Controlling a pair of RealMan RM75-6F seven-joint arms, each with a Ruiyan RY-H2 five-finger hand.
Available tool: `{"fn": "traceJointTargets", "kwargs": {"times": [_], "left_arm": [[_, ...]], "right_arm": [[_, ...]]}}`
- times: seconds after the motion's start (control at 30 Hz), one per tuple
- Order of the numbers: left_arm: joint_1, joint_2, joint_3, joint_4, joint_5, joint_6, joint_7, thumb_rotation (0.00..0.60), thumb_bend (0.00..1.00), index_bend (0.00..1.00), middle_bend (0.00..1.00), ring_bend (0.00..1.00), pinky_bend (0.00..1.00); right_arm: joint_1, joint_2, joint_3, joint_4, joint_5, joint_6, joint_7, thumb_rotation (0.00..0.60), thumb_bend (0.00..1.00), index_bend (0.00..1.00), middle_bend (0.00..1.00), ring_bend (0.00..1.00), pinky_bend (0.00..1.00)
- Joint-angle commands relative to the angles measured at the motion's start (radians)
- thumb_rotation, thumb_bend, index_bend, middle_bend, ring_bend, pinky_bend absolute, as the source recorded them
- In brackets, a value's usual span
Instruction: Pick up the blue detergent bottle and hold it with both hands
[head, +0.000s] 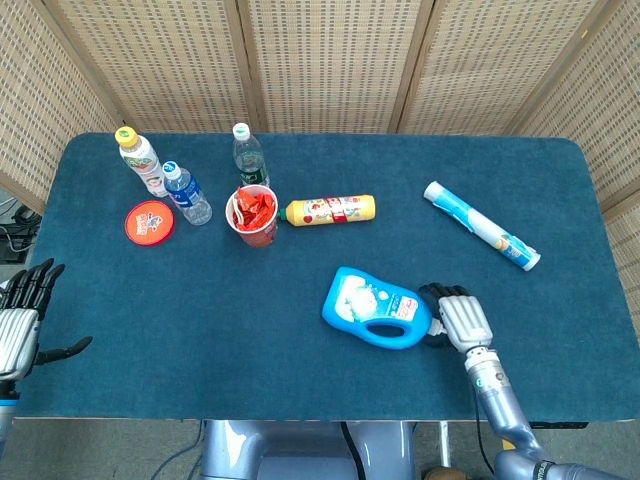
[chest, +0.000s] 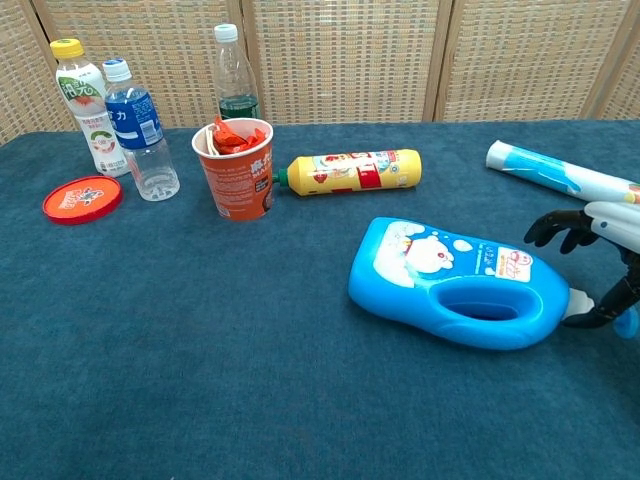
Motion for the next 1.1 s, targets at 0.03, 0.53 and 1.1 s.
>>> {"fn": "traceJointTargets", "kwargs": {"times": [0.03, 0.53, 1.1], "left_arm": [[0.000, 0.000, 0.000, -0.002, -0.002, 0.000, 0.002, 0.600, 0.00, 0.00, 0.00, 0.00, 0.00], [-0.006, 0.001, -0.002, 0.000, -0.013, -0.012, -0.001, 0.600, 0.00, 0.00, 0.00, 0.00, 0.00], [-0.013, -0.006, 0.002, -0.003, -0.011, -0.021, 0.021, 0.600, 0.00, 0.00, 0.00, 0.00, 0.00]], "right_arm": [[0.004, 0.001, 0.003, 0.009, 0.026, -0.011, -0.001, 0.600, 0.19, 0.26, 0.30, 0.31, 0.27], [0.040, -0.057, 0.025, 0.082, 0.108, -0.019, -0.036, 0.600, 0.41, 0.48, 0.53, 0.55, 0.45], [0.044, 0.020, 0.017, -0.032, 0.043, 0.047, -0.073, 0.600, 0.73, 0.70, 0.75, 0.75, 0.50]]}}
